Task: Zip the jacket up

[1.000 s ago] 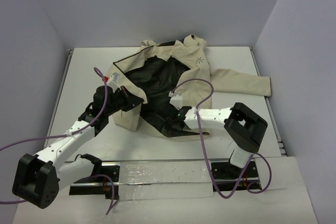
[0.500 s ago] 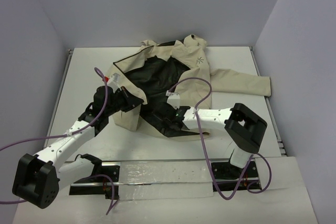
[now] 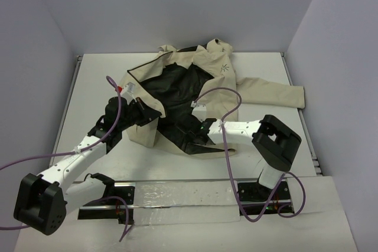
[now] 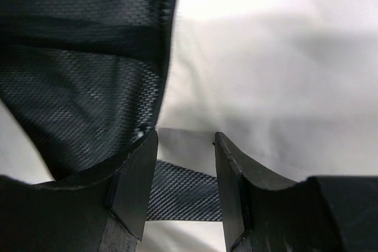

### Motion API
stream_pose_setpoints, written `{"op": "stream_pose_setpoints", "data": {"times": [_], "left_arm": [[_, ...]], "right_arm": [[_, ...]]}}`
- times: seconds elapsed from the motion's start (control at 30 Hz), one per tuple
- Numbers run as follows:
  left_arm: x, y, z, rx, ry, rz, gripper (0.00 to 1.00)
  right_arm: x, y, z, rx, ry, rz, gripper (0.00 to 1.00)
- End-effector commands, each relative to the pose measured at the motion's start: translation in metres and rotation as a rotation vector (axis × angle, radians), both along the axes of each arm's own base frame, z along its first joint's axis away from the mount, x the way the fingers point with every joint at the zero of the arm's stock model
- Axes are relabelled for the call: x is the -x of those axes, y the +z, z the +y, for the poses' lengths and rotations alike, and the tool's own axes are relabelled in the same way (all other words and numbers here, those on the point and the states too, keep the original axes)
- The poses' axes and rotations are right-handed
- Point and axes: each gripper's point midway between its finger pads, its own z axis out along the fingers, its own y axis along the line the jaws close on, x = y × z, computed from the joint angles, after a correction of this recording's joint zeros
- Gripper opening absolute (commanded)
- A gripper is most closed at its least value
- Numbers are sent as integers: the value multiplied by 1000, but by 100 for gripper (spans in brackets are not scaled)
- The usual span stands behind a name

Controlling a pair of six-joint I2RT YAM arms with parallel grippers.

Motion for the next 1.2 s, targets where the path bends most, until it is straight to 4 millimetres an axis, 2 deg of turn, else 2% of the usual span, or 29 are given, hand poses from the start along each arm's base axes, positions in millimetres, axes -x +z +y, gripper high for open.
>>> {"op": "stream_pose_setpoints", "data": {"times": [0.0, 0.13, 0.43, 0.57, 0.67, 0.87, 1.03, 1.07, 1.1, 1.17], "left_arm": [[-4, 23, -3, 29, -17, -58, 0], [-3, 24, -3, 27, -16, -57, 0], [-4, 24, -3, 27, -14, -57, 0], [-4, 26, -3, 29, -14, -60, 0], [-3, 28, -2, 25, -11, -64, 0], [-4, 28, -2, 24, -12, -64, 0], [-4, 26, -2, 19, -12, -63, 0], [-4, 26, -1, 16, -12, -62, 0], [-4, 25, -1, 13, -12, -60, 0], [-5, 25, -1, 12, -10, -60, 0]], "right_arm": [[-4, -3, 1, -16, -23, -6, 51], [-2, -12, 3, -8, -13, 21, 51], [2, -15, 2, 8, -4, 40, 51], [4, -26, -2, 57, -15, 72, 43], [4, -27, -2, 66, -18, 75, 32], [5, -26, -5, 61, -30, 69, 26], [3, -13, -12, 58, -46, 31, 11], [2, -9, -14, 54, -52, 17, 9], [1, -1, -17, 49, -61, -2, 3], [3, 7, -21, 35, -65, -16, 0]]}}
